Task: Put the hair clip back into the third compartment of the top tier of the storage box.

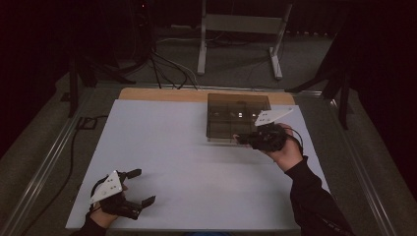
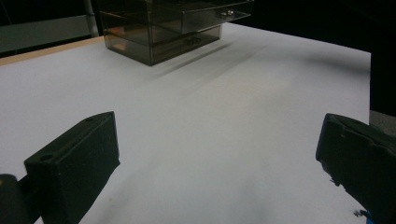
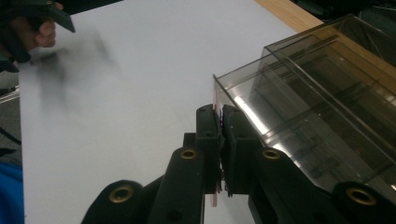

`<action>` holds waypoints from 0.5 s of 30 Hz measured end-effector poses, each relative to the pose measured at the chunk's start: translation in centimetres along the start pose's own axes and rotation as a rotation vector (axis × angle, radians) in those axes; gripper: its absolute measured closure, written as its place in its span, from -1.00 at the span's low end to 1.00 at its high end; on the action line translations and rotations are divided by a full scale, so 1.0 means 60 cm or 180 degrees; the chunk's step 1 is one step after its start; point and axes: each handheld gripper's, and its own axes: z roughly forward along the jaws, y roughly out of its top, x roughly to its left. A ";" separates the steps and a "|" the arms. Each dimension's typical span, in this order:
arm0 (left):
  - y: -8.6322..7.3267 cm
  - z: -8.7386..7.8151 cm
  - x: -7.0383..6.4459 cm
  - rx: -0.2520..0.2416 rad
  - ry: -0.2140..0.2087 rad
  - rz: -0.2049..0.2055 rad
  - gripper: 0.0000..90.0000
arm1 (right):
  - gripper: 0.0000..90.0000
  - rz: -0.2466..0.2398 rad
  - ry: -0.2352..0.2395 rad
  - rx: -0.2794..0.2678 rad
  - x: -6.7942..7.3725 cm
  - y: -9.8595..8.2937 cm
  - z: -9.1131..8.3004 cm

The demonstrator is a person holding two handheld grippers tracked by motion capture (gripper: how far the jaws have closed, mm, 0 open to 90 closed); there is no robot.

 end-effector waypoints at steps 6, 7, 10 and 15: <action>0.000 -0.001 0.000 -0.0003 -0.0002 -0.0001 -0.99 | 0.92 0.0061 -0.0061 -0.0004 -0.016 0.001 -0.004; 0.001 -0.001 0.000 -0.0004 -0.0005 -0.0003 -0.99 | 0.92 0.0069 -0.0074 0.0002 -0.019 0.001 -0.005; 0.000 -0.001 0.001 -0.0011 -0.0002 -0.0030 -0.99 | 0.92 0.0114 -0.0100 0.0014 -0.029 0.000 -0.005; 0.000 -0.001 0.001 -0.0009 -0.0005 -0.0028 -0.99 | 0.92 0.0174 -0.0157 0.0031 -0.044 -0.003 -0.007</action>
